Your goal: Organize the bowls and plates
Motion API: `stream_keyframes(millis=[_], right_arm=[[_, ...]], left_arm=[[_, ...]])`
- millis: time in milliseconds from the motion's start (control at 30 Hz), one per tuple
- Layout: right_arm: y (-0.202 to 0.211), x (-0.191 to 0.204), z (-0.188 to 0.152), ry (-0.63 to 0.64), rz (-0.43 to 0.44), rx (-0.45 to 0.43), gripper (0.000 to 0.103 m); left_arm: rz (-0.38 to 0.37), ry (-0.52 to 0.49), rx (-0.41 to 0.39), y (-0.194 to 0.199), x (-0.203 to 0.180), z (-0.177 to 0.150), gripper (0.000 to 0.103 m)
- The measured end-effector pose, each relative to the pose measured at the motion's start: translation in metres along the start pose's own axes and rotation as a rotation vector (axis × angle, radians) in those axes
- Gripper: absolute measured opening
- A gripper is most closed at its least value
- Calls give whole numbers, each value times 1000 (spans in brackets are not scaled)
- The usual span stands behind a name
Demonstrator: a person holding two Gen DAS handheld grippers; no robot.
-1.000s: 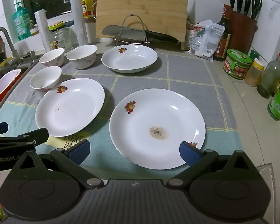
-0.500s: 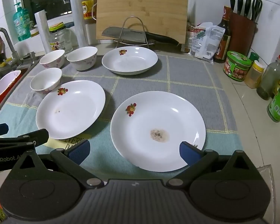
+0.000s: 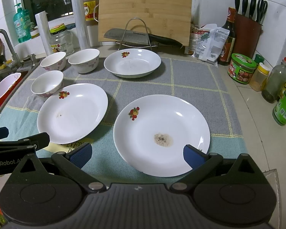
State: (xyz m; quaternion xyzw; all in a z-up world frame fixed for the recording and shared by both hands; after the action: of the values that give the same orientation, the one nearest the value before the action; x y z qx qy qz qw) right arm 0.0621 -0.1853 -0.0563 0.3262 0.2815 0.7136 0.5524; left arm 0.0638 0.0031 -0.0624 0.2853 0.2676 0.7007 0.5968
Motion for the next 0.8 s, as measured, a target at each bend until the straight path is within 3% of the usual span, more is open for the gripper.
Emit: stream_keyframes(millis=[800], right_arm=[[2, -2, 6, -2, -7, -7, 103]], left_arm=[[-9, 3, 9, -1, -1, 1, 102]])
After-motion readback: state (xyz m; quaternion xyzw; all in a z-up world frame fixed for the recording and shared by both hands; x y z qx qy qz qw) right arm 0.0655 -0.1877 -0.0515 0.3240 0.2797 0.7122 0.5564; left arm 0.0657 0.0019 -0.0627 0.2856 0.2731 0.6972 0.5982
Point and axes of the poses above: each gripper's, at about its wrist camera, not at the fingertips, and y roughly against the way its jaws point, x to its left, z to its top, the point moved 9 cm from there along -y, roughly the way its jaws point, and after that the axes turned 9 degrees about z, right-handed, at the moved point
